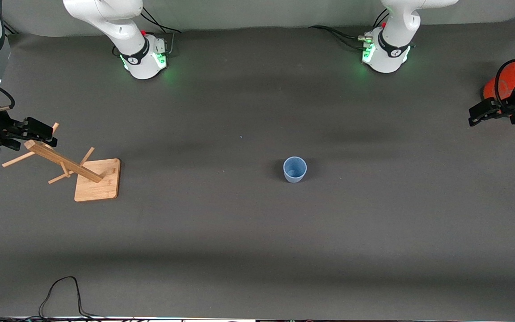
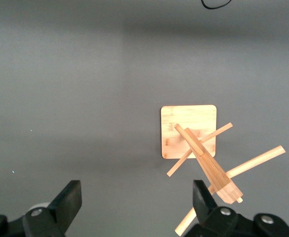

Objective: Rotate and upright cup with both arms

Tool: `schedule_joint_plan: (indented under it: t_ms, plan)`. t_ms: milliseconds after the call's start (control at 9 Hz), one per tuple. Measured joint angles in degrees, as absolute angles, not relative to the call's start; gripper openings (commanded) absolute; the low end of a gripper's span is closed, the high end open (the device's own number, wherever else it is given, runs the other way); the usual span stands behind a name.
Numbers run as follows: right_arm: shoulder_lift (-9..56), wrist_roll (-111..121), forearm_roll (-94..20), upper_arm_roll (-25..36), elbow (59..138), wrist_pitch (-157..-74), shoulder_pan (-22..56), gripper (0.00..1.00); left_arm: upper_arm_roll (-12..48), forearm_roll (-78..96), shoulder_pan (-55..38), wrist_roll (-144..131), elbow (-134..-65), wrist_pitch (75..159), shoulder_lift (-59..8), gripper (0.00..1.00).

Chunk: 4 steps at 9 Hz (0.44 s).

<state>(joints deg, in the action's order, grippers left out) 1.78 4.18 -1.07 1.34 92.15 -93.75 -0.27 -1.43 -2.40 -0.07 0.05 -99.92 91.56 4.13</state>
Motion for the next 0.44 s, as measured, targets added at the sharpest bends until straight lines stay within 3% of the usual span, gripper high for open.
schedule_joint_plan:
  t_ms: [444]
  plan:
    - [1.8, 4.2, -1.1, 1.3, 92.1, -93.8, -0.3, 1.00, -1.2, -1.9, -0.1, -0.7, -99.1, 90.5, 3.7, 1.00]
